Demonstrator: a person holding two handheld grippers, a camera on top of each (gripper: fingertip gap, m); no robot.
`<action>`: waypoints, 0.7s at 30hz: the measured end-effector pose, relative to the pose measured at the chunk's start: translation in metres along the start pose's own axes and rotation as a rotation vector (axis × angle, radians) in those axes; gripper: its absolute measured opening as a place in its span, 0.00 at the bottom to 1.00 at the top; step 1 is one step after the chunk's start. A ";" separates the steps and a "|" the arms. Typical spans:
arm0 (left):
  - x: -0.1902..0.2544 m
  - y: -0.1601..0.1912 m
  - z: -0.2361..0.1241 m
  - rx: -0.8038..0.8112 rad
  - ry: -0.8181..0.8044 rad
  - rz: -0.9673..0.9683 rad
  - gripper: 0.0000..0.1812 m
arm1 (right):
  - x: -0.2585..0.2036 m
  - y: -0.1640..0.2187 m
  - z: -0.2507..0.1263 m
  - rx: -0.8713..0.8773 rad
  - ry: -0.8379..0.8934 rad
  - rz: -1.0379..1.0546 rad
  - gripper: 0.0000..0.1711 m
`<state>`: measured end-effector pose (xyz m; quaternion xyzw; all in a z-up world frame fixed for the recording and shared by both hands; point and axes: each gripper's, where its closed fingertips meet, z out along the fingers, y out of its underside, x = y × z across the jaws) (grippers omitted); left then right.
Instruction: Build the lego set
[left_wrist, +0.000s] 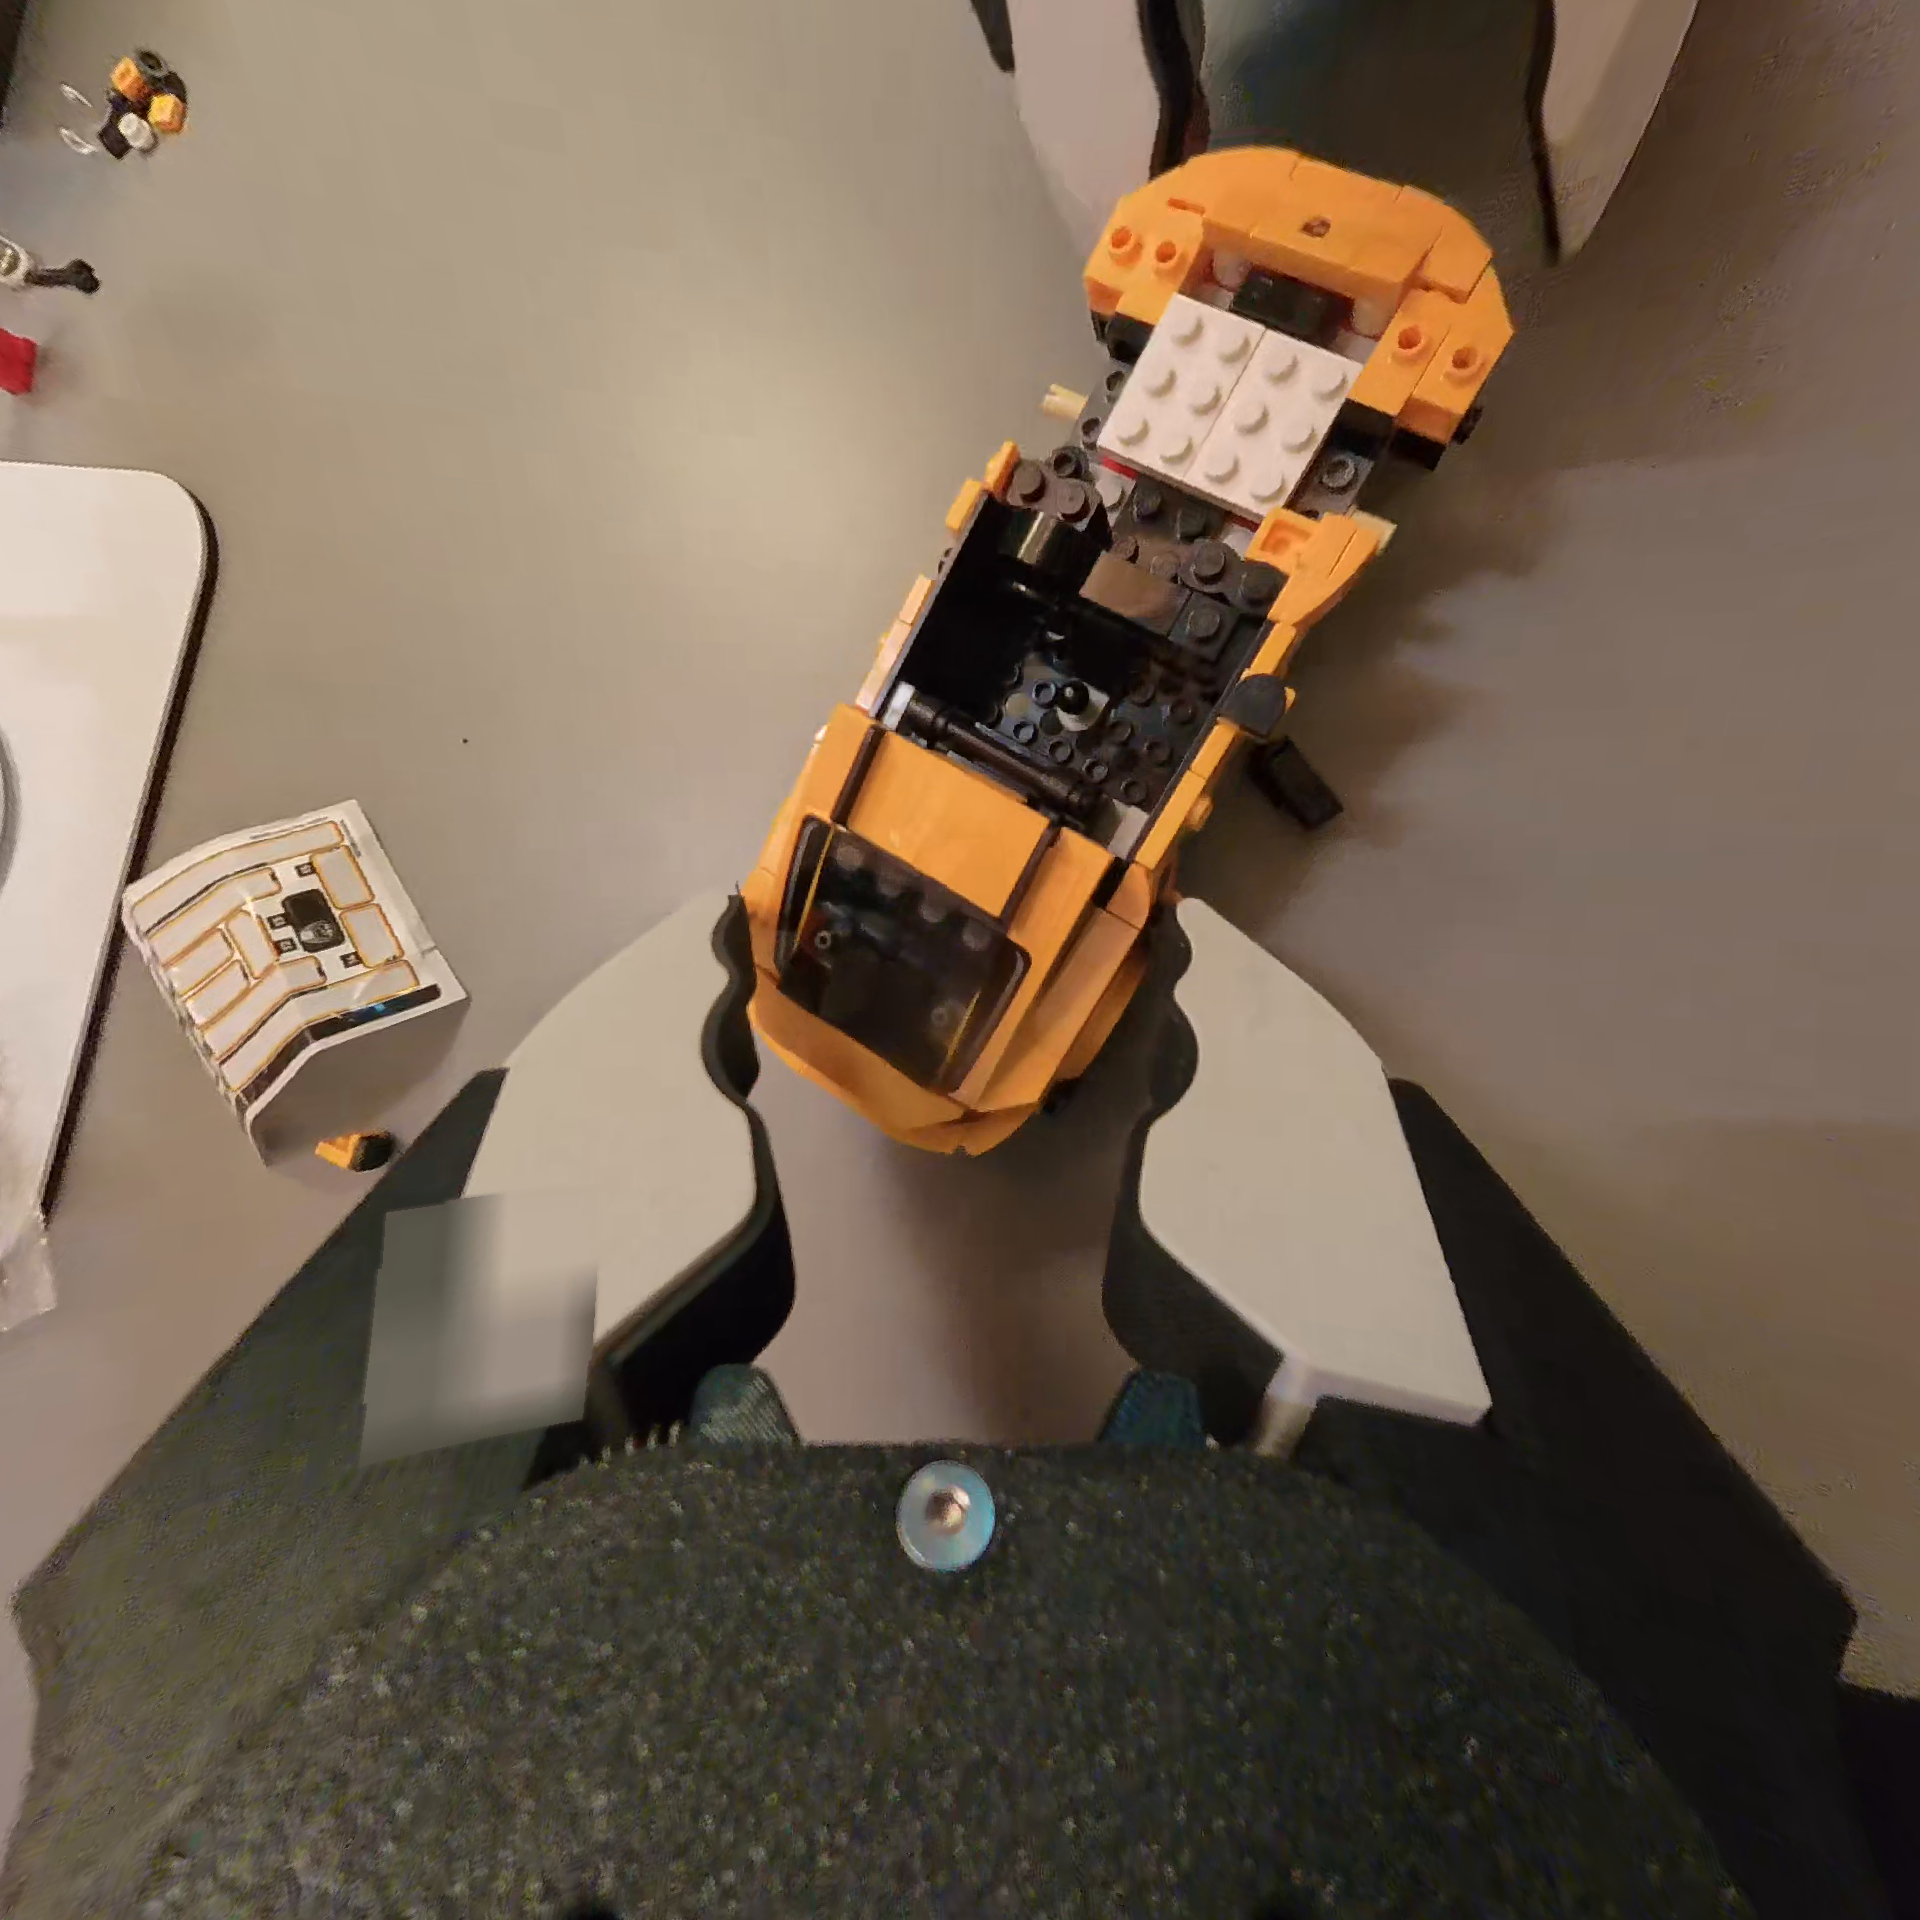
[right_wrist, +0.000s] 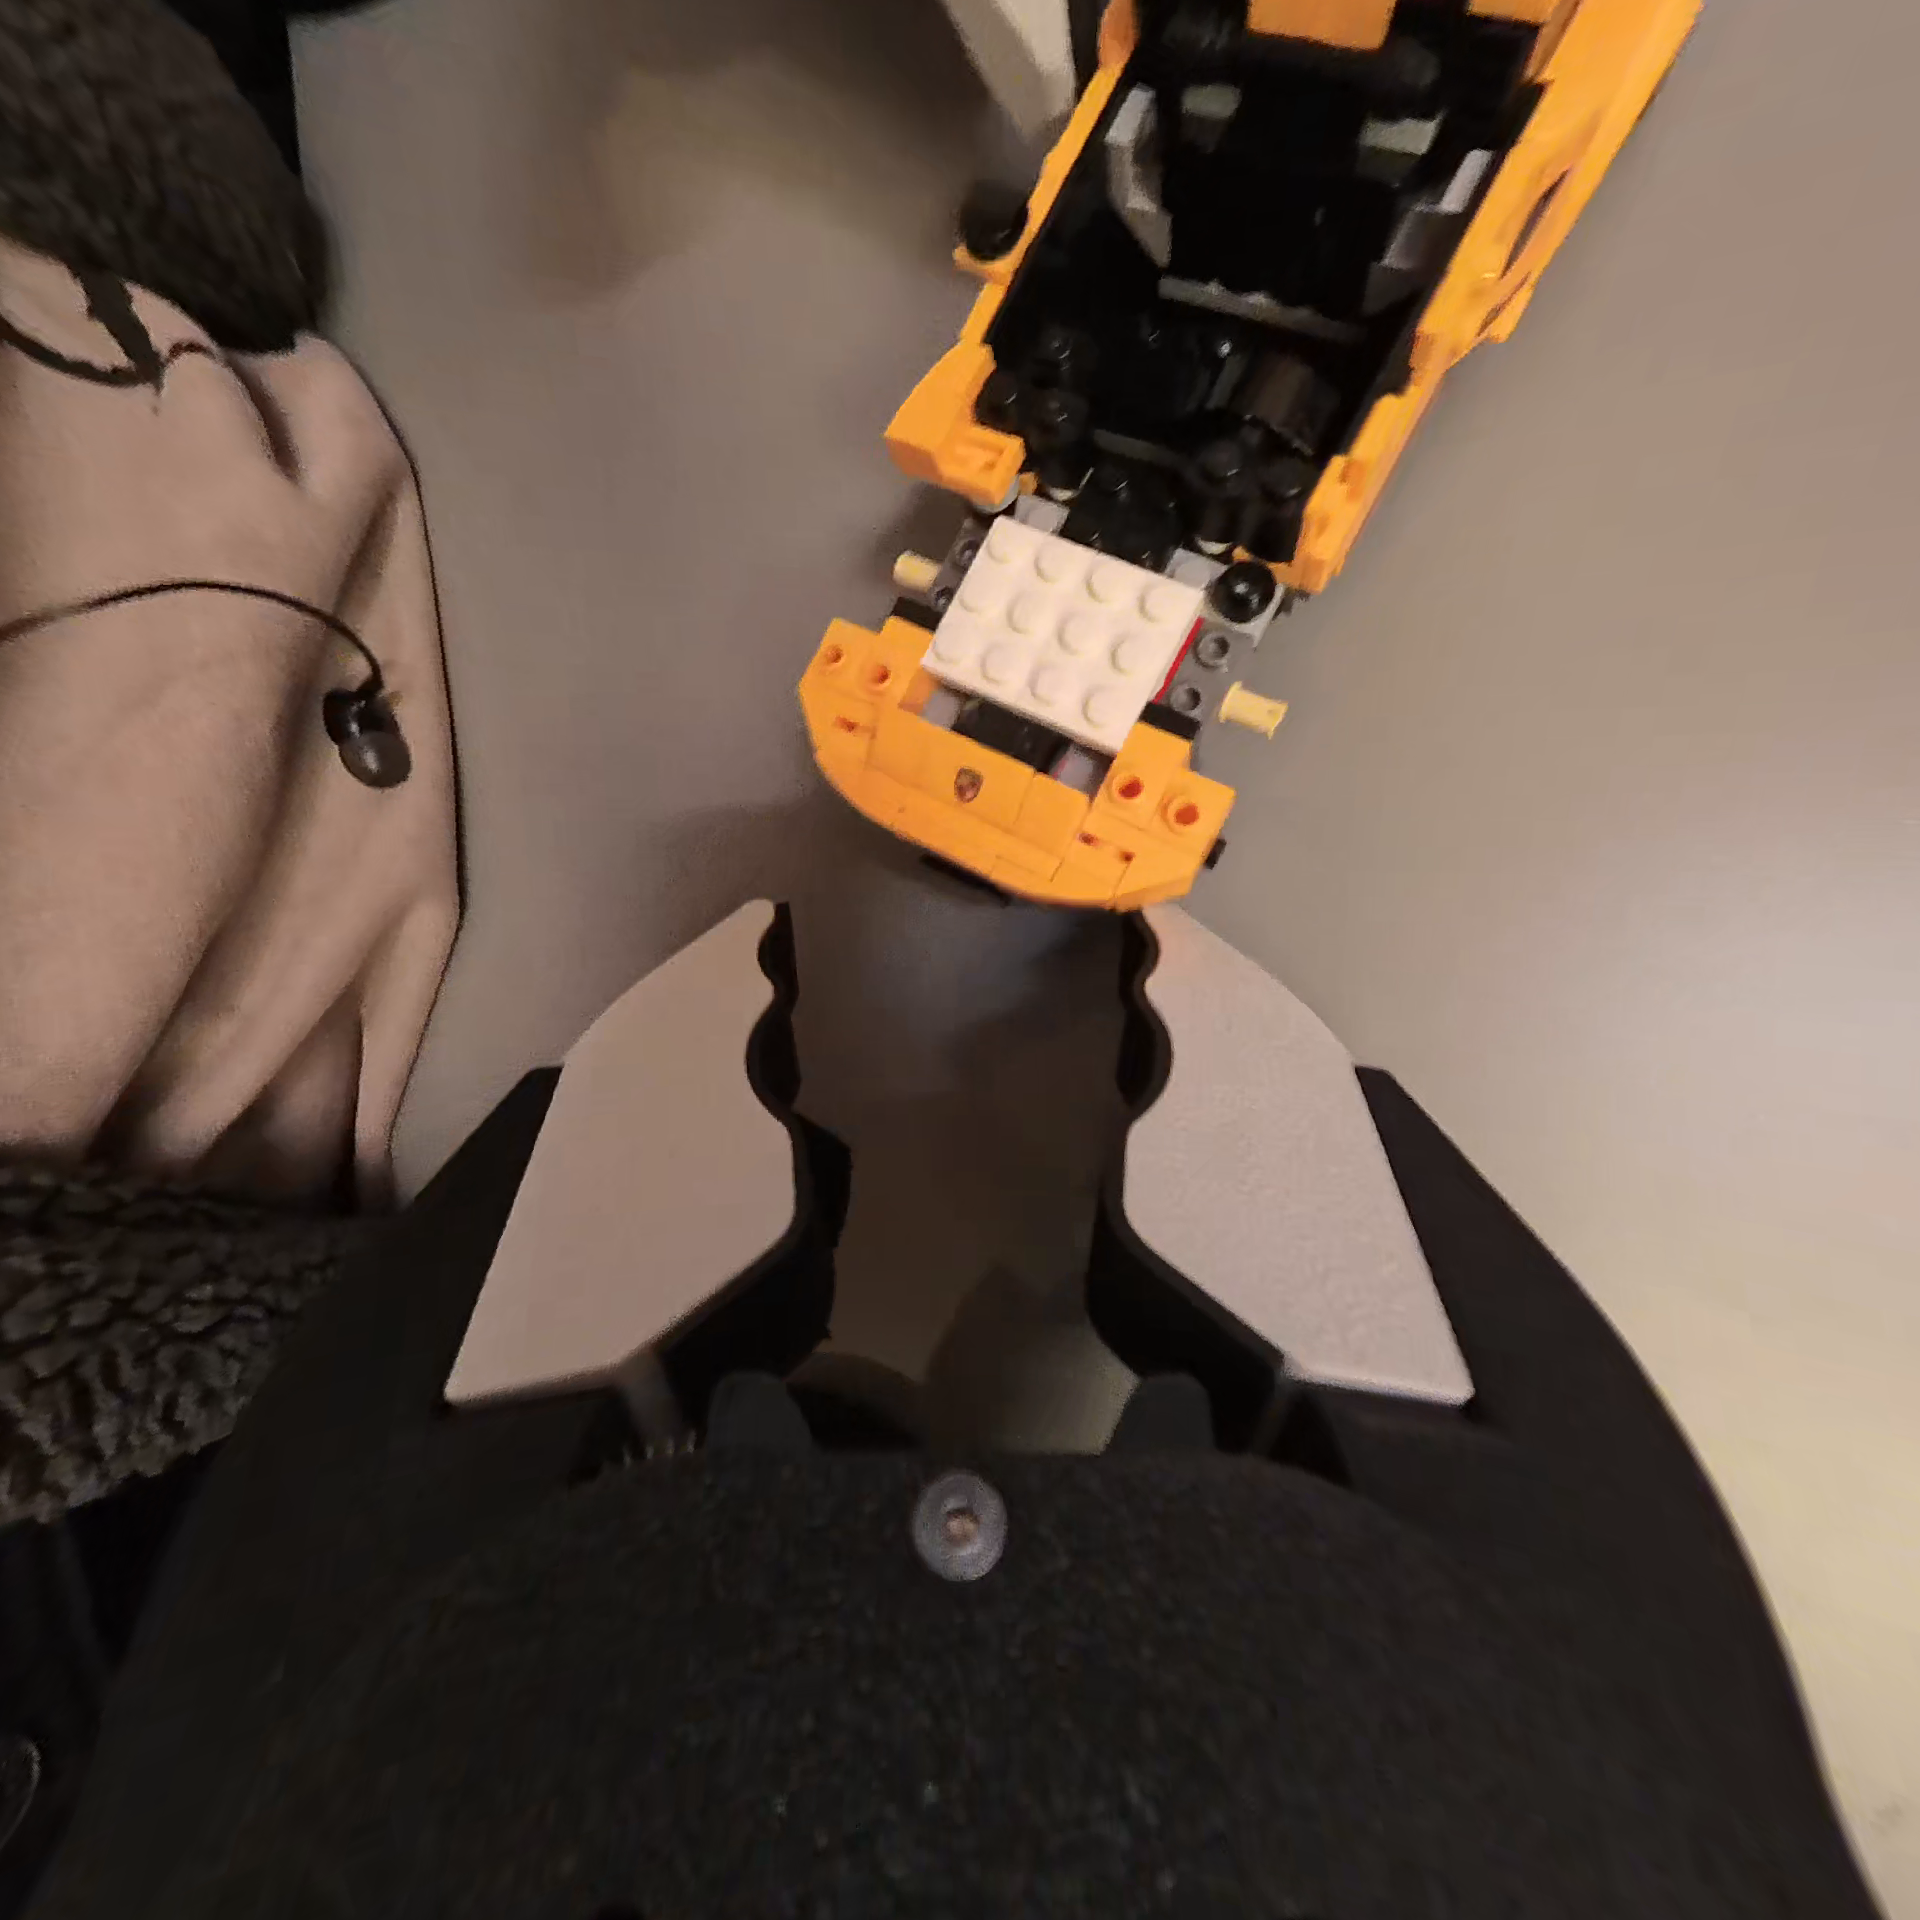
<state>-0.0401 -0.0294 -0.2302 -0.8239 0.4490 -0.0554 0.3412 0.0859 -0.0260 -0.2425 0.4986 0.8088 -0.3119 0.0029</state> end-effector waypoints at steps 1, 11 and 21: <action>0.001 0.002 0.000 0.001 -0.003 0.015 0.40 | -0.002 0.002 0.000 -0.008 0.000 -0.009 0.35; -0.001 0.001 -0.015 0.123 0.012 -0.044 0.39 | 0.029 -0.016 -0.039 0.177 0.087 -0.007 0.33; -0.002 0.009 -0.018 0.132 -0.004 -0.124 0.36 | 0.039 -0.048 -0.011 0.244 0.002 -0.046 0.31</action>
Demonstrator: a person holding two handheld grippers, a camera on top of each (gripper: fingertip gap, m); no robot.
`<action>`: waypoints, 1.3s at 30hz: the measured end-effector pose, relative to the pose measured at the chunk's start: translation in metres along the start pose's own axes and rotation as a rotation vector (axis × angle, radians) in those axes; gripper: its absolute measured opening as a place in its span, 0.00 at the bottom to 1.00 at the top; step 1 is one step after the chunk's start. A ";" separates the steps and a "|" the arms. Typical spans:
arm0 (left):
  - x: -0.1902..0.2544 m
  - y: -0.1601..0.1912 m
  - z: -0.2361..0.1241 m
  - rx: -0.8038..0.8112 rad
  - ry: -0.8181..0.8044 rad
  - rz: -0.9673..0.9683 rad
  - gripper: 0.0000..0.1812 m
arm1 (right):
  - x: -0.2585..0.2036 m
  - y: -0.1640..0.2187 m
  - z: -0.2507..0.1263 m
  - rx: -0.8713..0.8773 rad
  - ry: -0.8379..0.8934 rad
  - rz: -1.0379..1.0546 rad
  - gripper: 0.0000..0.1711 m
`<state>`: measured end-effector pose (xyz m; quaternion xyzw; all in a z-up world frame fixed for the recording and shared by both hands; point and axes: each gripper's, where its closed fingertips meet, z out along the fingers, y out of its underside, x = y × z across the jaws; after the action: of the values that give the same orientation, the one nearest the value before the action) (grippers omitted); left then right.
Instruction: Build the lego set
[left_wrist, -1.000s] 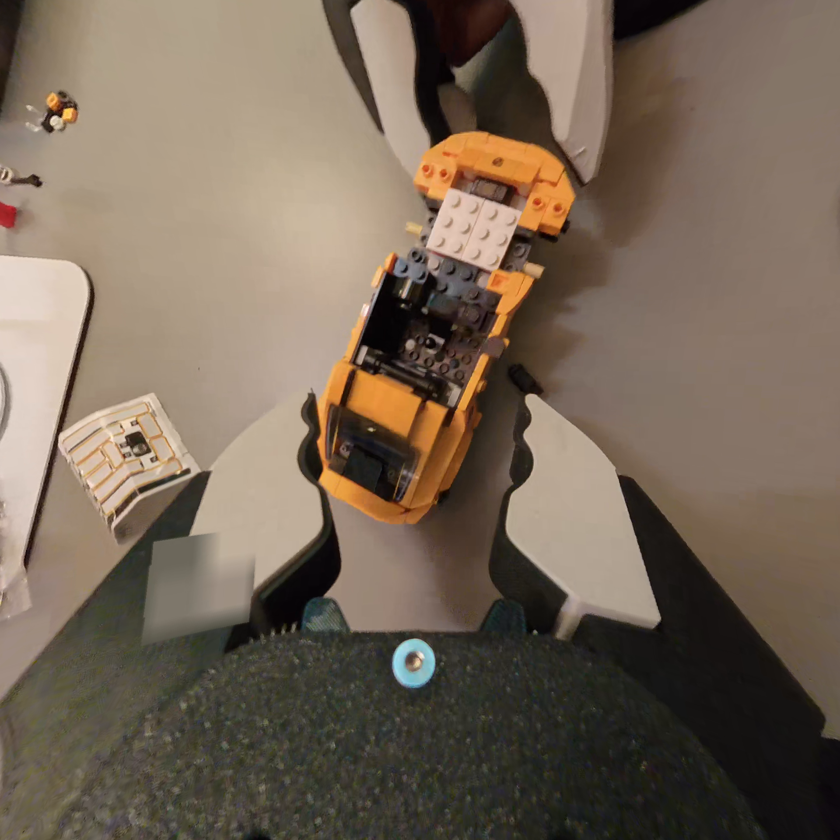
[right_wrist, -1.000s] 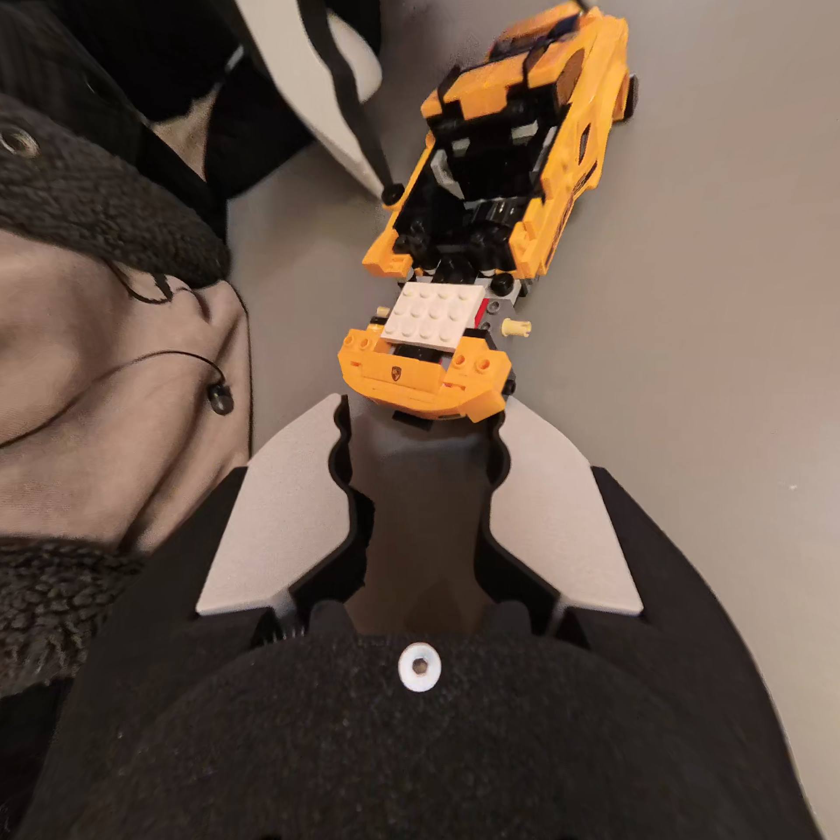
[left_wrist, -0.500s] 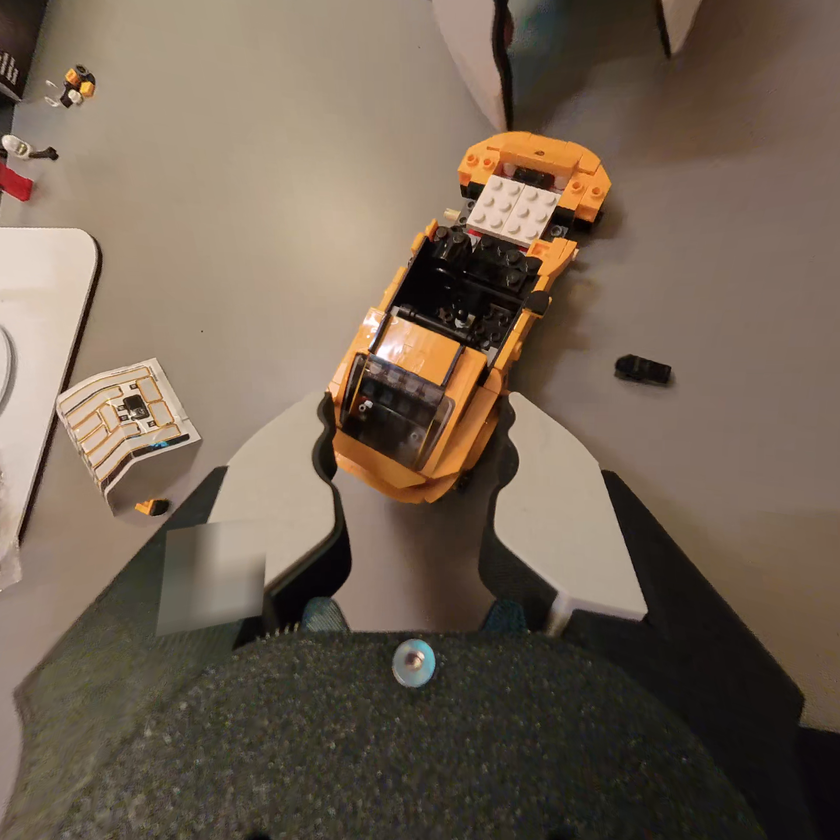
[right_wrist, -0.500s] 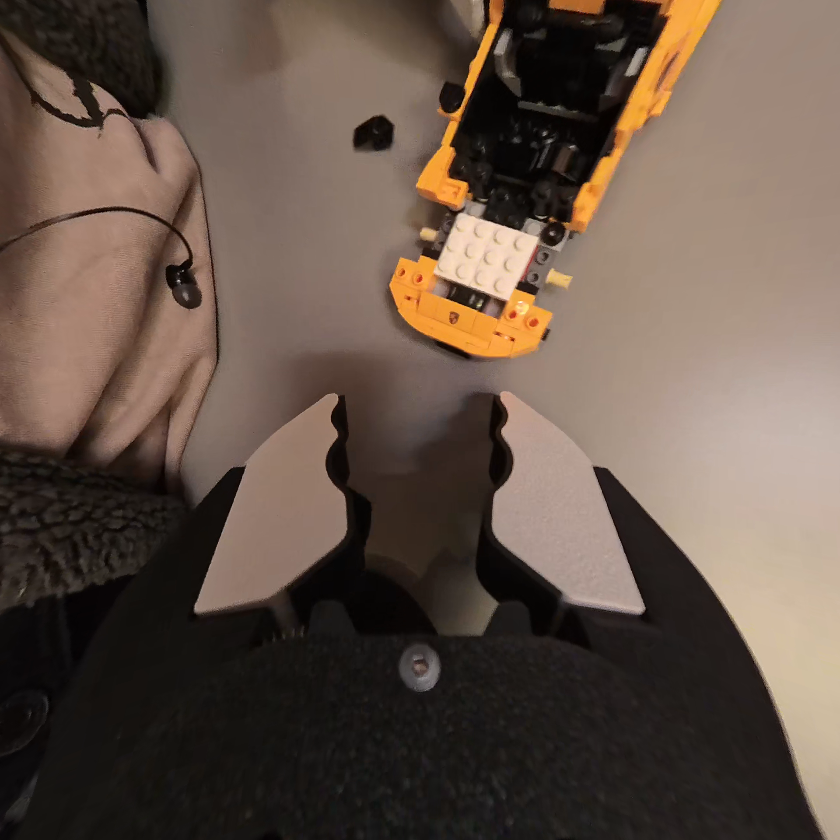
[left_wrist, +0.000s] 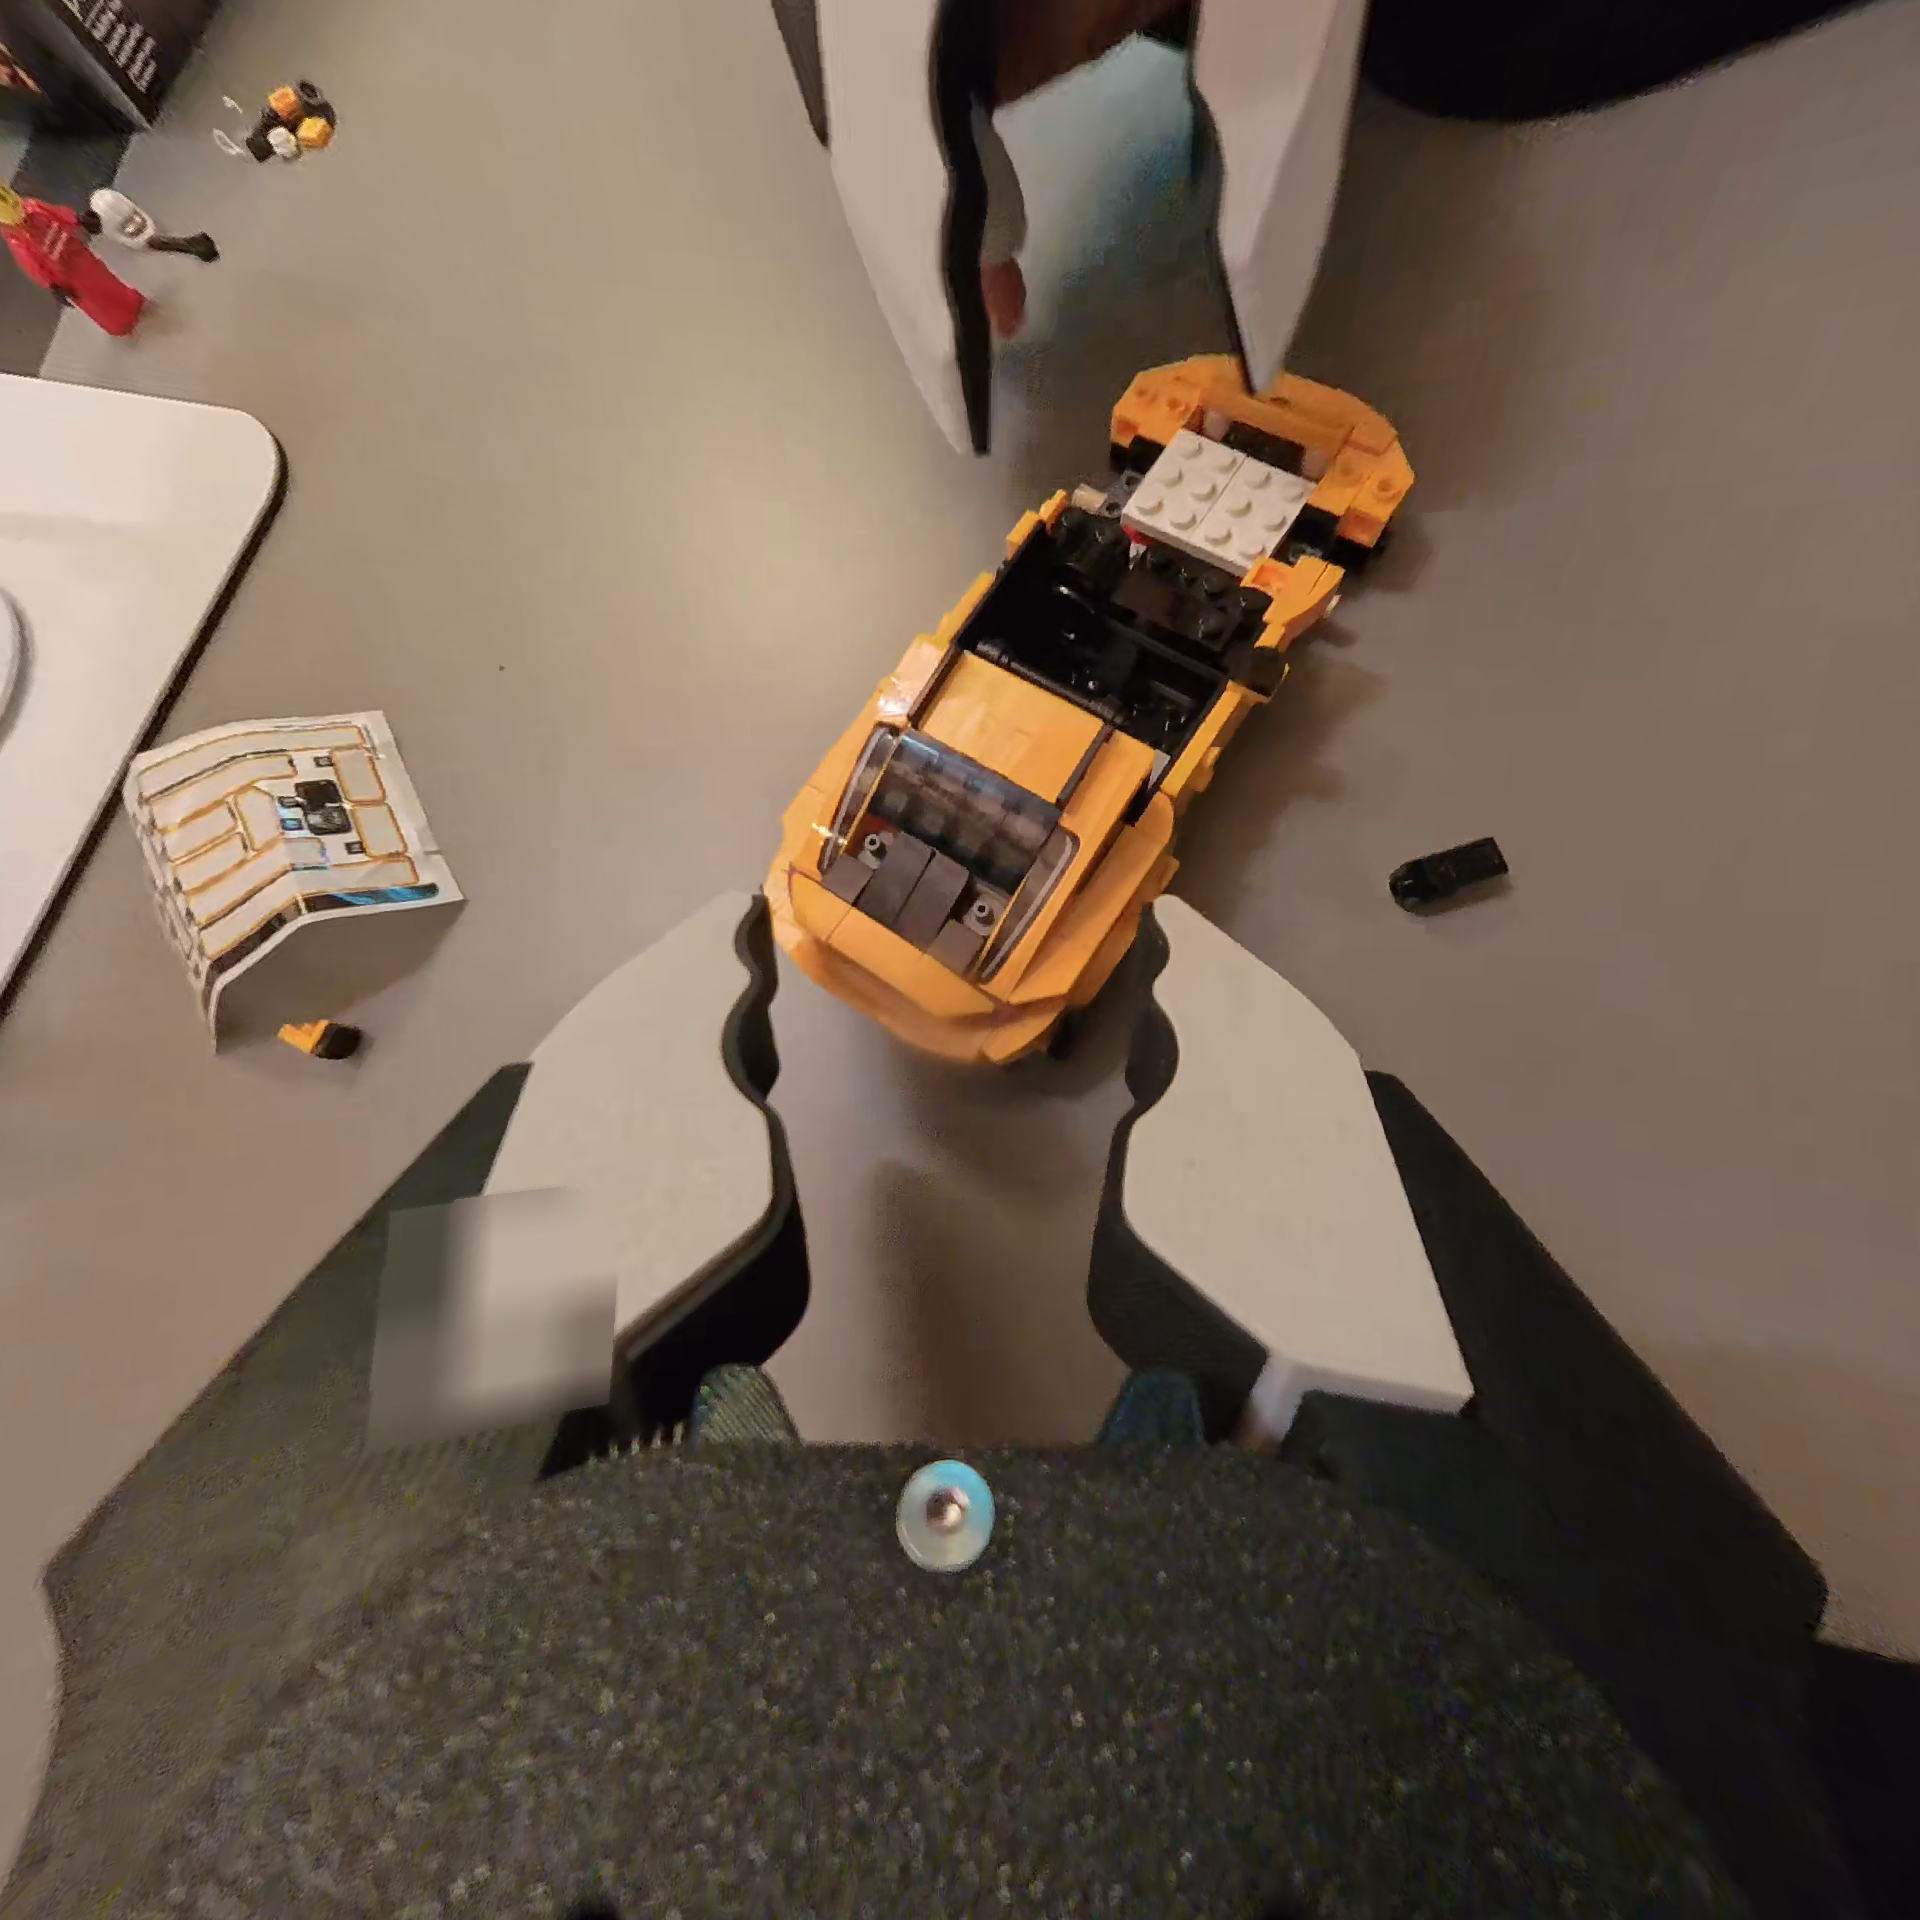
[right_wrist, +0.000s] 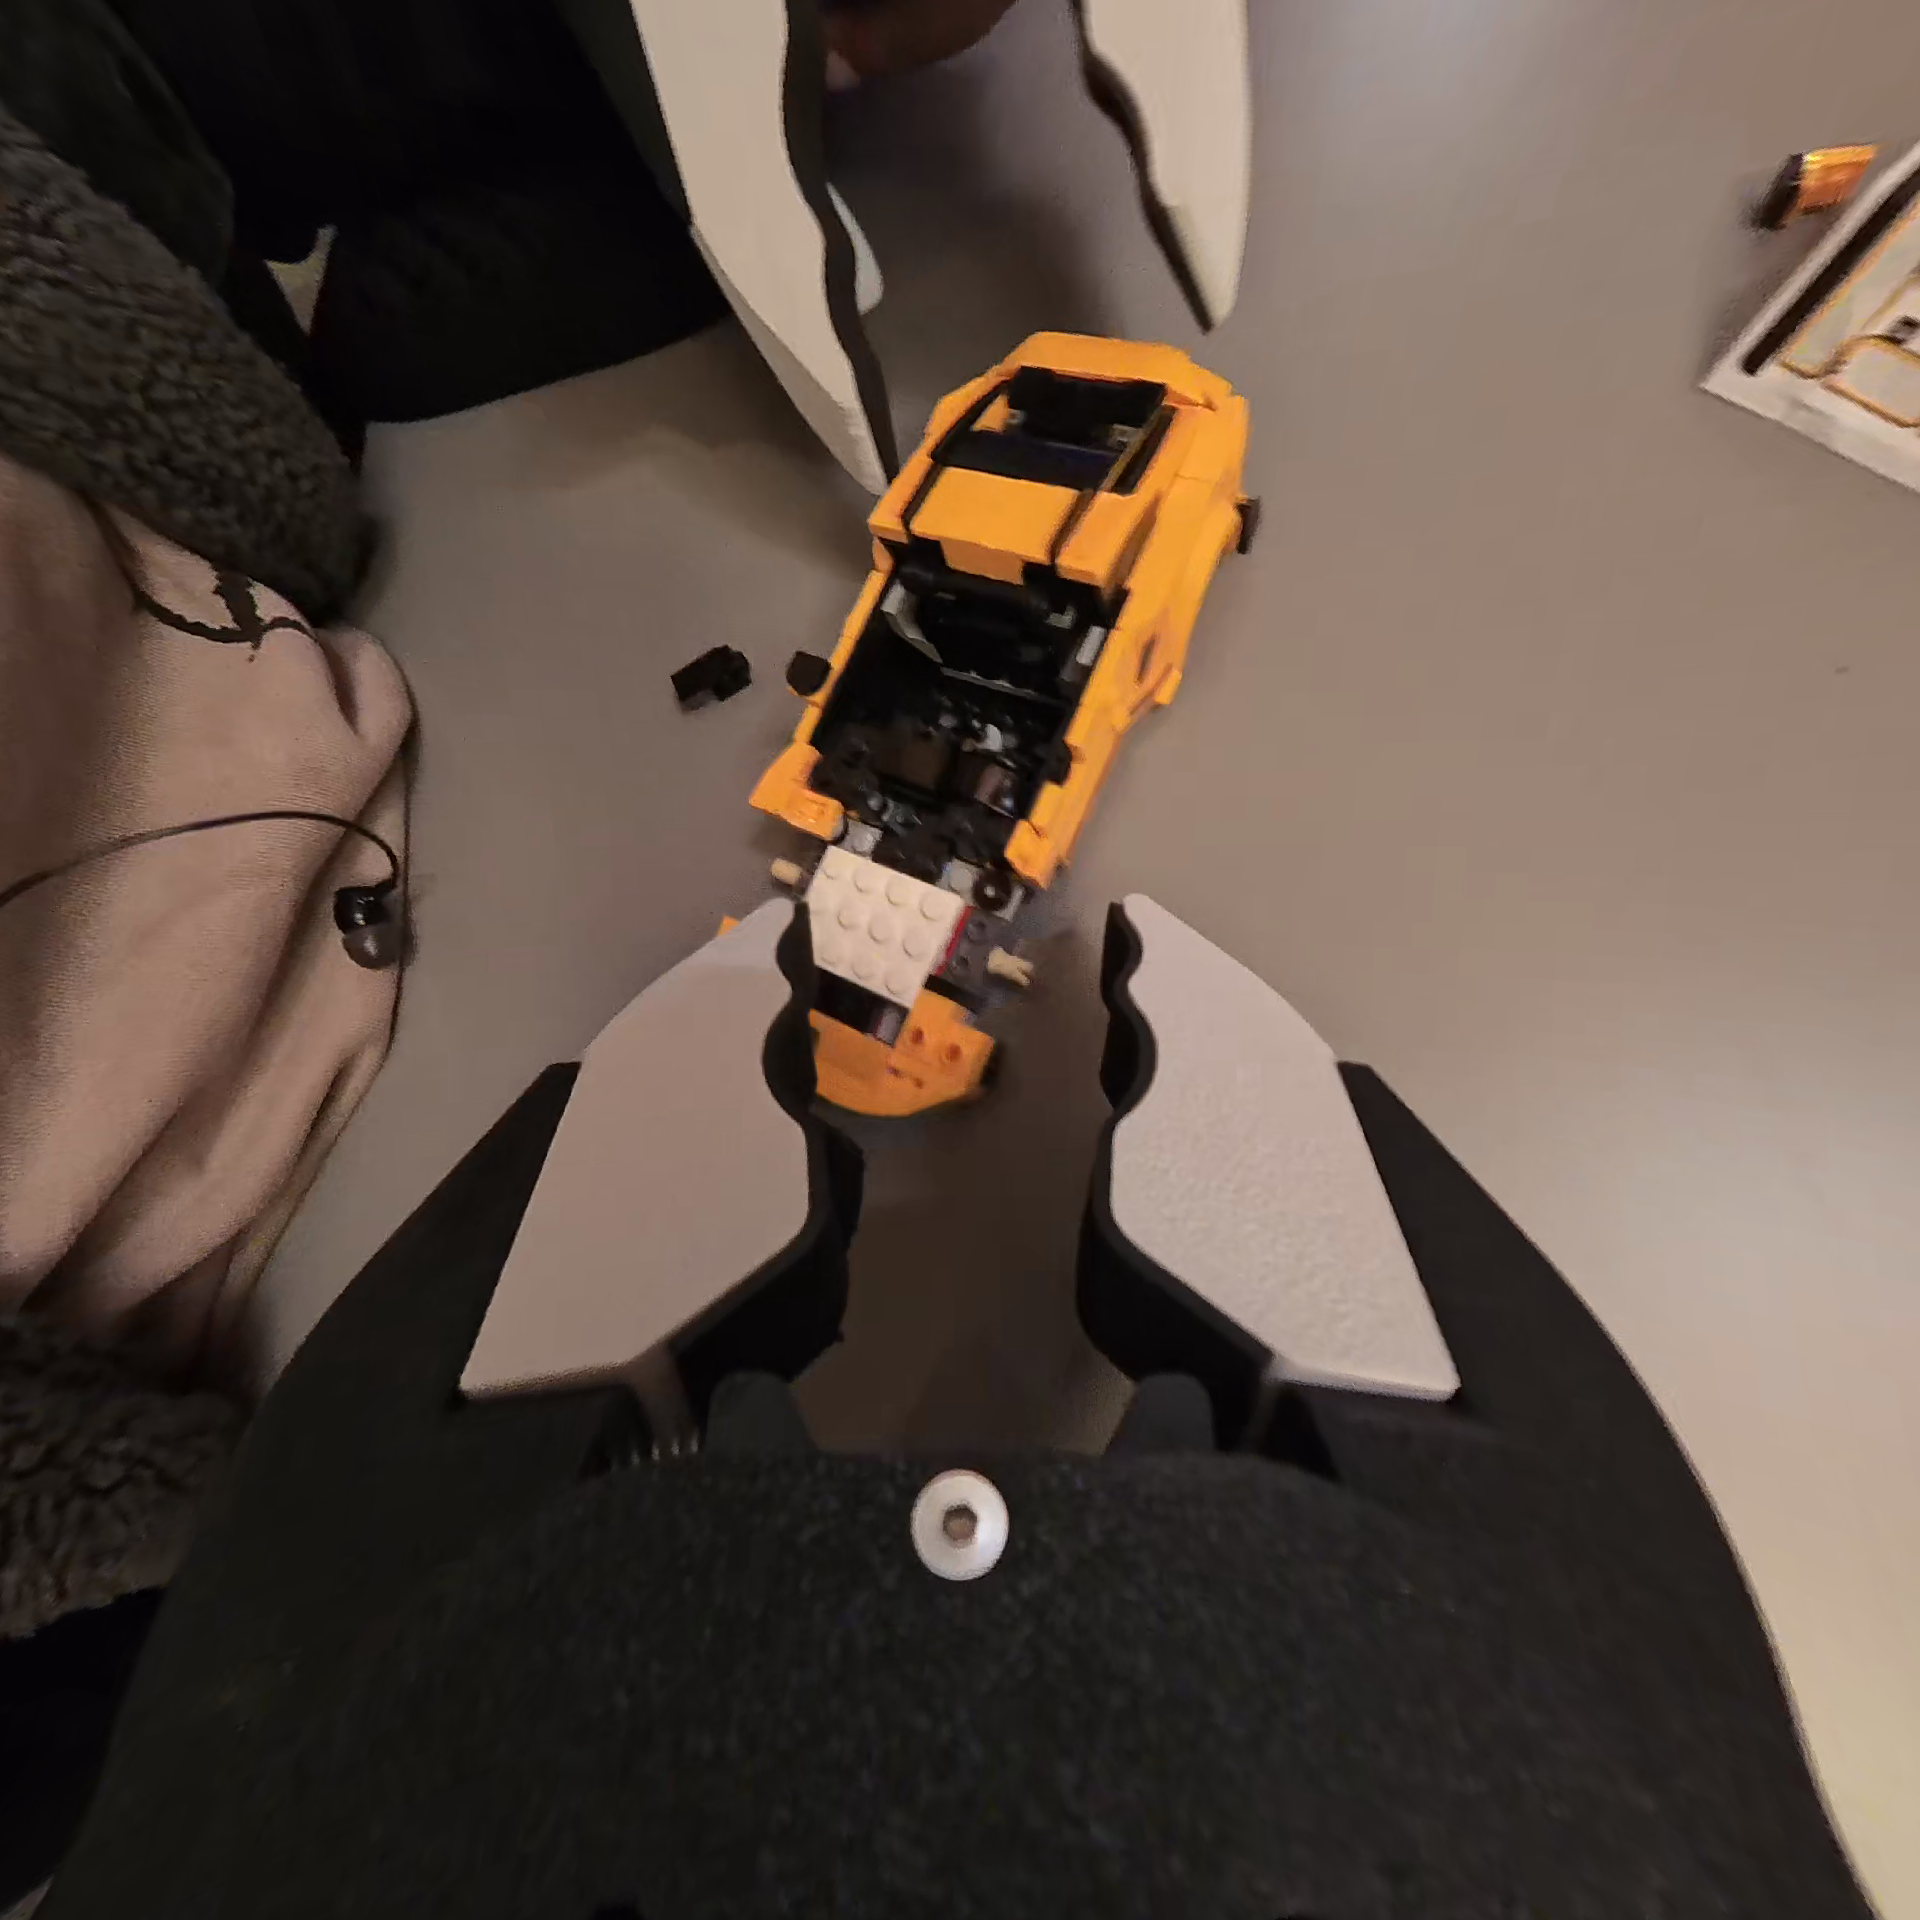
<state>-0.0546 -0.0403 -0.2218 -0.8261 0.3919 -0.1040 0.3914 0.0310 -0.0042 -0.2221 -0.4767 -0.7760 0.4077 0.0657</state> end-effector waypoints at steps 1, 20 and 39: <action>-0.002 0.000 0.000 0.002 -0.005 -0.004 0.36 | -0.004 0.000 0.004 0.002 -0.016 -0.003 0.31; -0.133 0.050 0.003 -0.287 -0.330 -0.536 0.22 | 0.006 -0.018 -0.009 0.175 0.049 -0.021 0.28; -0.029 -0.068 0.004 -0.058 -0.025 -0.144 0.05 | 0.013 -0.059 -0.042 0.472 0.234 -0.191 0.13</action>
<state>-0.0336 0.0089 -0.1715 -0.8643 0.3294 -0.1103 0.3638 0.0039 0.0177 -0.1577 -0.4168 -0.6883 0.5111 0.3023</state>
